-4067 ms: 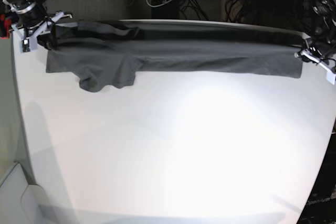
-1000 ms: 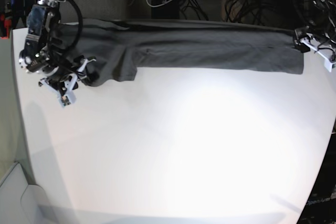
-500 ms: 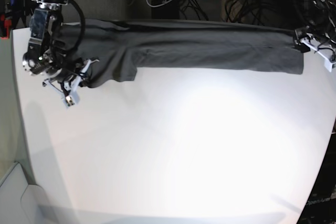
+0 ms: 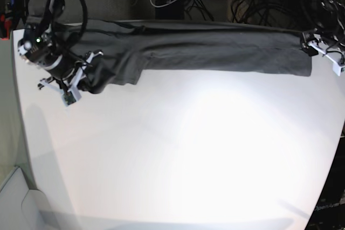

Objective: Layout the t-shirt on the table in an organized manner, then fold the t-shirt properly
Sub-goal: 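Push the hanging sleeve flap onto the folded strip with the right gripper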

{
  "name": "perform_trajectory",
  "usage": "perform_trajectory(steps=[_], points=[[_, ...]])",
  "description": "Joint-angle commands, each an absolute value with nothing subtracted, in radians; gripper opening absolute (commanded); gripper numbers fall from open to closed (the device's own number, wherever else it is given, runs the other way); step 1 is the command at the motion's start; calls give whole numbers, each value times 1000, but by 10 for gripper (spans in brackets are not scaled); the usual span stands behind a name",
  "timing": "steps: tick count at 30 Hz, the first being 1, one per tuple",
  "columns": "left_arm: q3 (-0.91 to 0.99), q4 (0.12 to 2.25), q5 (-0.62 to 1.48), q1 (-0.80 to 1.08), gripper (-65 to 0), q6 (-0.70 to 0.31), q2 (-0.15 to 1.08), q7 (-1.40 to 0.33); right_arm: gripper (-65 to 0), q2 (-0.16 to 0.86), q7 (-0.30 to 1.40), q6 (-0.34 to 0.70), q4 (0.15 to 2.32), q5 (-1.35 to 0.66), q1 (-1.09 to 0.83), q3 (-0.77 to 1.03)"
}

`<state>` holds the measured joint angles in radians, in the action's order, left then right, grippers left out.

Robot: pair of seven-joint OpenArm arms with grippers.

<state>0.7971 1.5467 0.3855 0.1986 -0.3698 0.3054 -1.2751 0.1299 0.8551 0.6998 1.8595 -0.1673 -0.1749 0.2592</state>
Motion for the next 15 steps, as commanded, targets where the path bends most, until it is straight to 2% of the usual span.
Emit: perform_trajectory(steps=[1,7,15], points=[[802,1561,389,183,-164,-369,326,-1267,-650,128,840,698,1897,-176,-188,265],[802,1561,389,183,-164,-369,326,-1267,-650,79,834,698,1972,-176,-309,346],[802,1561,389,182,-164,-369,326,-1265,-650,79,831,698,1974,-180,-354,430]])
